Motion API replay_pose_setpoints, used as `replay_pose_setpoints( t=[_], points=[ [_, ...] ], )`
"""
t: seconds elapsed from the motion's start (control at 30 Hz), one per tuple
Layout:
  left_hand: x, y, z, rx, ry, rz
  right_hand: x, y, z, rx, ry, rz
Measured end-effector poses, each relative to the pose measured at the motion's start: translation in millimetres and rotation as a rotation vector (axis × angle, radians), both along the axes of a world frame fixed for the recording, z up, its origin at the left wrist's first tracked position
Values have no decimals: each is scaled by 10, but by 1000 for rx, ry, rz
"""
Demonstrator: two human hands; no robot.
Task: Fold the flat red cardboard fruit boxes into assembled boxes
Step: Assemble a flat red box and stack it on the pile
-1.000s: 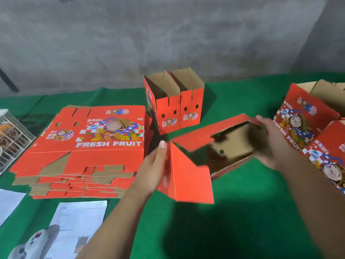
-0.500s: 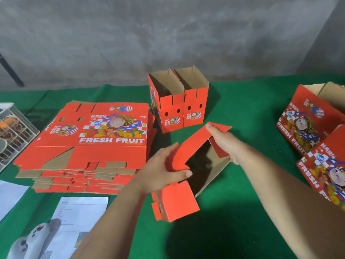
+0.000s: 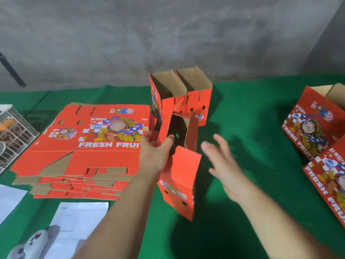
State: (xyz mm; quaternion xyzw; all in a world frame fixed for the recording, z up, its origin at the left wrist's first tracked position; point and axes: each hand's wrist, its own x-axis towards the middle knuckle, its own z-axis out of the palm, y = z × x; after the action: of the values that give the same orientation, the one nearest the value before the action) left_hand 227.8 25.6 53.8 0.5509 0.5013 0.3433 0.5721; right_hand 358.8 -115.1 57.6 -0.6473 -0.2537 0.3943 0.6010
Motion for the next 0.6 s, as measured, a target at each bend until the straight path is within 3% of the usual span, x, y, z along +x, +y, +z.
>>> replay_pose_setpoints(
  t=[0.07,0.13,0.23,0.37,0.47,0.6],
  points=[
    [111,-60,7,-28,-73,47,-263,-21,-203,53,-112,31],
    [197,-123,6,-33,-108,69,-365,21,-381,60,-208,-88],
    [256,-214,26,-46,-117,50,-214,53,-482,75,-270,-245],
    [267,-422,133,-190,-84,31,142,39,-508,133,-430,-214],
    [295,-682,182,-267,-85,11,430,72,-510,-46,-600,-234],
    [464,-1022,152,-403,-300,-87,764,180,-396,-184,-566,-265]
  ],
)
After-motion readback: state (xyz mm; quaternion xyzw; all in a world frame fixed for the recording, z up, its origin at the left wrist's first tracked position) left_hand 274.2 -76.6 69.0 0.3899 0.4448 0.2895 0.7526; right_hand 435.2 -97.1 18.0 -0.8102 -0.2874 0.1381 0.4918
